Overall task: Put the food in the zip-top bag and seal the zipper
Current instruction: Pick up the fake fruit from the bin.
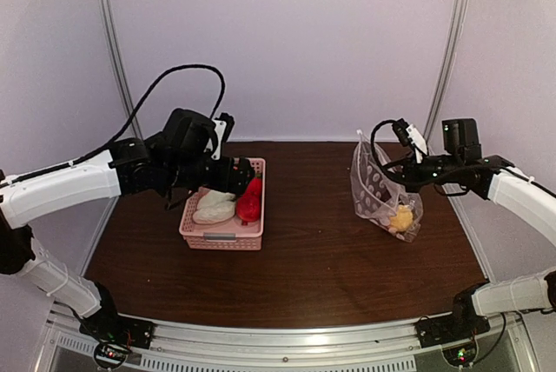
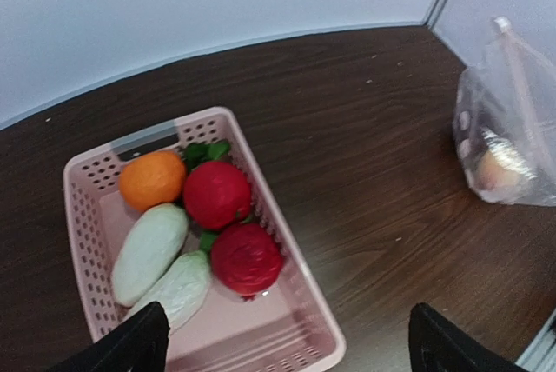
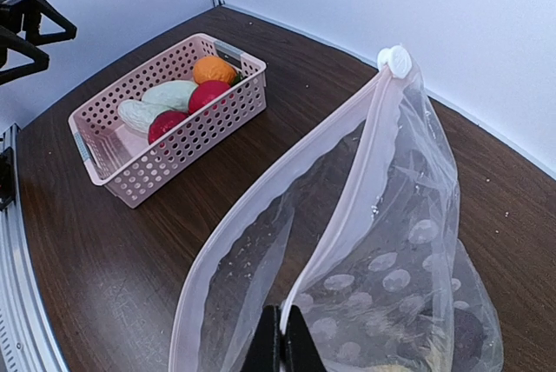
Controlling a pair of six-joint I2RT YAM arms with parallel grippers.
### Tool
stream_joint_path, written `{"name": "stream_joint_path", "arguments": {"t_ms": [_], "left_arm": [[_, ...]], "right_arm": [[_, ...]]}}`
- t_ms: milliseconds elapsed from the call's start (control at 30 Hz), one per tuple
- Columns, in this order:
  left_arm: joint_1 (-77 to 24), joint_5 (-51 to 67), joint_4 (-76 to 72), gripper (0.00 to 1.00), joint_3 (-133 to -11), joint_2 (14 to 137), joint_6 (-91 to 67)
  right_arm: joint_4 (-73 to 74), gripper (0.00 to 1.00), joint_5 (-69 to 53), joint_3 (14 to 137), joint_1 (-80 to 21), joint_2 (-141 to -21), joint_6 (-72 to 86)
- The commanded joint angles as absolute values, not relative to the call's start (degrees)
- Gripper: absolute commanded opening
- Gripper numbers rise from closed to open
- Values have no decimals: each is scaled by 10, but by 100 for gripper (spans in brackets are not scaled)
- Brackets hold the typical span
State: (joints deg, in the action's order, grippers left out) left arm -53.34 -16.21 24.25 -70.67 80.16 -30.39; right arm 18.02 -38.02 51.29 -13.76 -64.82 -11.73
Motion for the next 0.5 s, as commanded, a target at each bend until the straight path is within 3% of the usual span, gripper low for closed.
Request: {"name": "stream_joint_path", "arguments": {"t_ms": [0, 167, 467], "left_arm": [[-497, -215, 374, 98, -664, 786, -243], [-447, -92, 330, 94, -627, 801, -199], [-372, 85, 301, 78, -721, 977, -145]], "right_arm": [[262, 0, -335, 549, -134, -636, -162], [292, 0, -317, 549, -134, -625, -172], [222, 0, -319, 468, -134, -606, -164]]}}
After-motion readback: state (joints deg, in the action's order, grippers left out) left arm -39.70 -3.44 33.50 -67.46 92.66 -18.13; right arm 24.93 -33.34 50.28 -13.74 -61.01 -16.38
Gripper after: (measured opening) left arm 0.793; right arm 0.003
